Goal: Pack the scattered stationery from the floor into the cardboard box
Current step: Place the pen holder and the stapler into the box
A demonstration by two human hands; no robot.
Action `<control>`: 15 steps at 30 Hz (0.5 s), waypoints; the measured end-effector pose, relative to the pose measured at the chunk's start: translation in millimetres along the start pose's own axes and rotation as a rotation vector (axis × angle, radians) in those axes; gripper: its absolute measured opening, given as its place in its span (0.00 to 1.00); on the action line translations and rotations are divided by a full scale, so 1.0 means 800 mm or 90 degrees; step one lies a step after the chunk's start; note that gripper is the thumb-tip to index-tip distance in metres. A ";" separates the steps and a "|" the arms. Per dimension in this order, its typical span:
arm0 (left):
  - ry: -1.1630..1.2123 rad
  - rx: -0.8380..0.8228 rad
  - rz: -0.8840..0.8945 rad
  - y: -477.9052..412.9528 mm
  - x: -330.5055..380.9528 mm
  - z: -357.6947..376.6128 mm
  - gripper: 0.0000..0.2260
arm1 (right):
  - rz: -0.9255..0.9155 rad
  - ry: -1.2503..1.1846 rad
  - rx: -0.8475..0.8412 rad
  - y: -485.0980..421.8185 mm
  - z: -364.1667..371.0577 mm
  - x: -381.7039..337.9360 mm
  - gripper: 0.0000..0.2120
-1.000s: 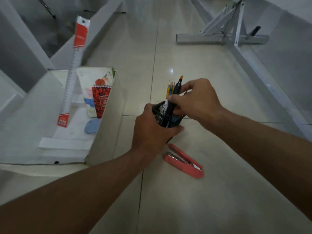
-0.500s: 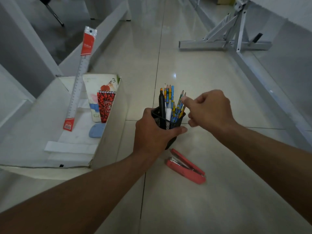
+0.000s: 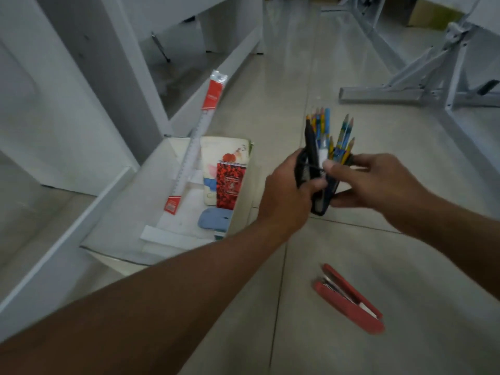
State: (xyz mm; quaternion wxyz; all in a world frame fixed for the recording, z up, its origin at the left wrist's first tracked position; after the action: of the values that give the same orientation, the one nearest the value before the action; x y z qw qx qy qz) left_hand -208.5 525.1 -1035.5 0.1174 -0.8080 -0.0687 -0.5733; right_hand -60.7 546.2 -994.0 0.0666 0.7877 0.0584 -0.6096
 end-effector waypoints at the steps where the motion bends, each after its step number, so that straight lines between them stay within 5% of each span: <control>1: 0.018 0.009 0.015 -0.015 0.010 -0.013 0.23 | -0.032 0.016 -0.018 -0.009 0.004 -0.019 0.18; 8: -0.061 0.063 0.074 -0.065 0.064 -0.159 0.19 | -0.180 0.056 -0.107 -0.045 0.082 -0.117 0.21; 13: -0.130 0.085 -0.054 -0.026 0.022 -0.269 0.22 | -0.160 0.163 -0.169 -0.049 0.187 -0.105 0.41; 15: -0.238 0.091 -0.114 -0.006 0.003 -0.293 0.23 | -0.131 0.180 -0.207 -0.044 0.228 -0.086 0.32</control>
State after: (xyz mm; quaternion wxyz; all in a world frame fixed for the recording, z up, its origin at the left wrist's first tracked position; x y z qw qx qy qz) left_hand -422.3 466.7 -958.5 0.1087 -0.8805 -0.2011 -0.4152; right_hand -257.4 548.1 -974.0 0.1212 0.8342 0.2443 -0.4793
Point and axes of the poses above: each hand's wrist, its own y-axis away from the middle knuckle, its own z-axis out of the palm, x = y × z, the point moved 3 cm from there along -y, towards the middle knuckle, and after that the axes turned 9 degrees about -z, right-handed, at the moved point
